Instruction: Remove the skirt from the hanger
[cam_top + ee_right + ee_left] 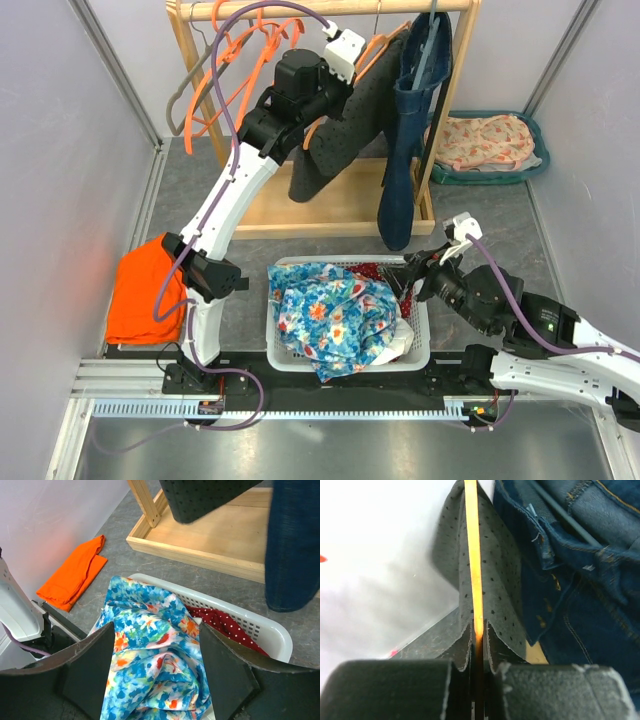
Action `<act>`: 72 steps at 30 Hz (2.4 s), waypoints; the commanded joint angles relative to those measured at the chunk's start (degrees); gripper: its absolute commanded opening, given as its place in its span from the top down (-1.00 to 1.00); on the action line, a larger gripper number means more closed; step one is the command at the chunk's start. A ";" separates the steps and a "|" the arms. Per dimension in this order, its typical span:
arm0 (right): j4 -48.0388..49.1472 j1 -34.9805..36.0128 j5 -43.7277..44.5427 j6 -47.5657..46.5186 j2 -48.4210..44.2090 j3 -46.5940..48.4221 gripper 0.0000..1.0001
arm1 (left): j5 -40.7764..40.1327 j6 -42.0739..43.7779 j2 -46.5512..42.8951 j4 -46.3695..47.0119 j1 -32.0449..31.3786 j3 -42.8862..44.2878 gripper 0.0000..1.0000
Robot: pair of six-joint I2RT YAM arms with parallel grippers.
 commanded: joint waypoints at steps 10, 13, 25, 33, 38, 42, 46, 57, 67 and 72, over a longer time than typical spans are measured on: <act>3.66 0.15 -0.59 0.61 0.75 -1.14 -0.54 | -5.39 7.58 -16.03 4.14 -2.96 0.10 0.97; 4.53 0.23 -1.11 -0.01 1.71 -0.53 -0.60 | -8.29 9.69 -21.82 3.70 -6.56 -3.24 0.97; 24.73 0.23 -19.82 0.08 5.23 -0.78 -0.88 | -10.93 5.65 -43.37 -5.26 -12.11 -17.92 0.97; 57.33 0.23 -21.60 0.00 9.18 -8.78 -0.96 | -4.78 2.93 -48.47 -9.75 -12.02 -19.51 0.97; 65.79 0.06 -22.11 -3.16 18.93 -4.49 -0.96 | -1.71 1.61 -48.47 -10.54 -12.02 -19.60 0.97; 67.46 -0.29 -22.91 -3.96 26.74 0.96 -0.96 | -0.39 0.55 -48.74 -11.33 -12.11 -20.48 0.96; 72.55 -2.31 -25.01 -2.12 30.80 2.99 -0.96 | -0.21 -0.50 -49.26 -12.21 -12.11 -20.83 0.97; 80.65 -8.91 -30.01 7.90 38.18 1.50 -0.96 | 2.78 -2.26 -49.79 -12.91 -12.11 -18.28 0.96; 83.72 -9.70 -29.94 9.75 39.25 -1.58 -0.96 | 3.30 -2.35 -49.53 -12.82 -12.11 -16.96 0.96; 85.30 -10.84 -29.33 8.26 35.65 -1.14 -0.90 | 3.04 -2.35 -50.05 -12.91 -12.02 -18.63 0.97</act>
